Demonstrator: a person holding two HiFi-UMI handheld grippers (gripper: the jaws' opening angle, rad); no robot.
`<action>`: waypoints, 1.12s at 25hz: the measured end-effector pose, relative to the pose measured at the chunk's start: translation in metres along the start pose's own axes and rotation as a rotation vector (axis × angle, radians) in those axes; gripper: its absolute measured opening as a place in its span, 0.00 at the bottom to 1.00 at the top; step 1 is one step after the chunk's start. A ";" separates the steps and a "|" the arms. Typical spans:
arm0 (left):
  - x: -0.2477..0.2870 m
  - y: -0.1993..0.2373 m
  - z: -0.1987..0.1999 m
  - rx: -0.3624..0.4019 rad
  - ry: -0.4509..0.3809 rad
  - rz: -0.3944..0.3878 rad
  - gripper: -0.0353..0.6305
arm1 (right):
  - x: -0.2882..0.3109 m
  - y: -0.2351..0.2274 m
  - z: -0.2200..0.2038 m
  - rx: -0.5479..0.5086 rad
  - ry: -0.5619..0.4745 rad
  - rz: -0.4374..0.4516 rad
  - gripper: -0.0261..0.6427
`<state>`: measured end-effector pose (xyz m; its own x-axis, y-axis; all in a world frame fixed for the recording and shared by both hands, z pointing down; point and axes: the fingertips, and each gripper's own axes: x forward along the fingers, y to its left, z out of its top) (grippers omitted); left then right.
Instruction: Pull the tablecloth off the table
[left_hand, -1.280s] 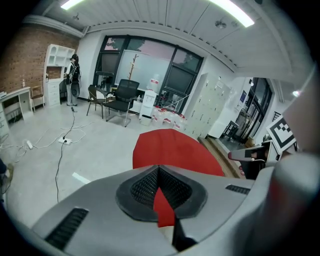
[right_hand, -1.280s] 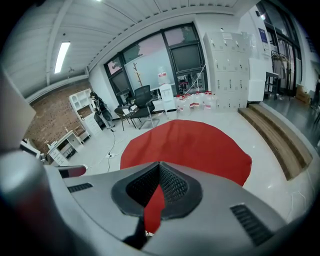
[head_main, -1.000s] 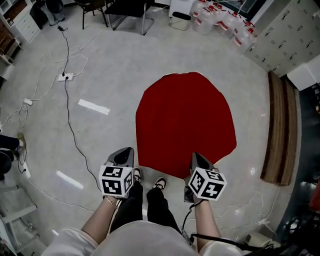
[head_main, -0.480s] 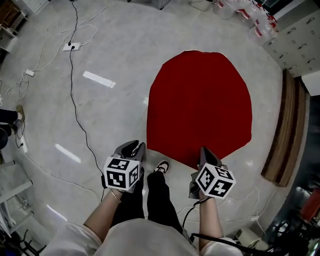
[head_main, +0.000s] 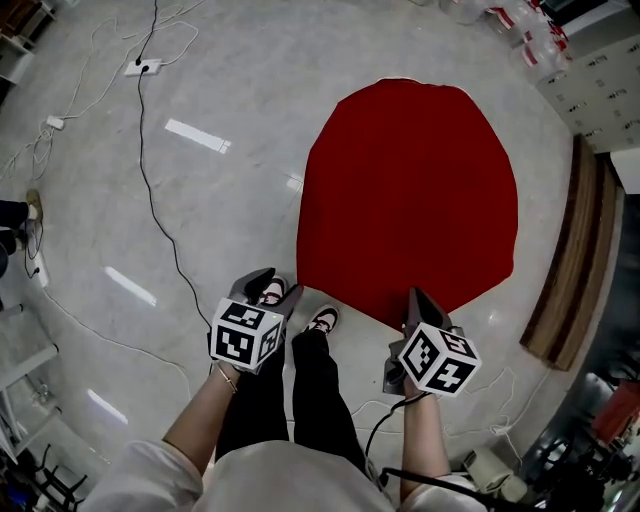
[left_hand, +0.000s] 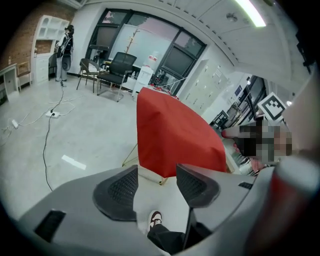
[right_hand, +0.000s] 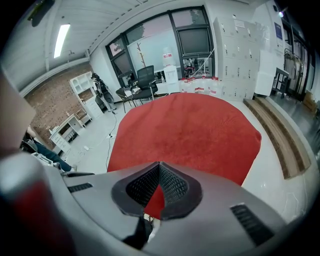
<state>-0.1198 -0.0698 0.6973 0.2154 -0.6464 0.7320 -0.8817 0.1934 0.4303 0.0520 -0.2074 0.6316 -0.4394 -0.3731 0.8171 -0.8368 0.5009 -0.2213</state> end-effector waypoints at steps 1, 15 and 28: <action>0.002 0.001 -0.005 0.023 0.014 -0.006 0.42 | 0.001 0.001 -0.002 0.000 0.003 0.002 0.08; 0.048 0.002 -0.024 0.299 0.043 0.006 0.47 | 0.010 -0.011 -0.015 0.010 0.033 0.000 0.08; 0.034 -0.011 0.028 0.681 -0.096 0.036 0.49 | 0.008 -0.008 -0.018 0.078 0.010 0.009 0.08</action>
<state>-0.1149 -0.1147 0.7027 0.1707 -0.7170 0.6758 -0.9616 -0.2708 -0.0445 0.0614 -0.2004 0.6497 -0.4439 -0.3607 0.8203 -0.8558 0.4419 -0.2688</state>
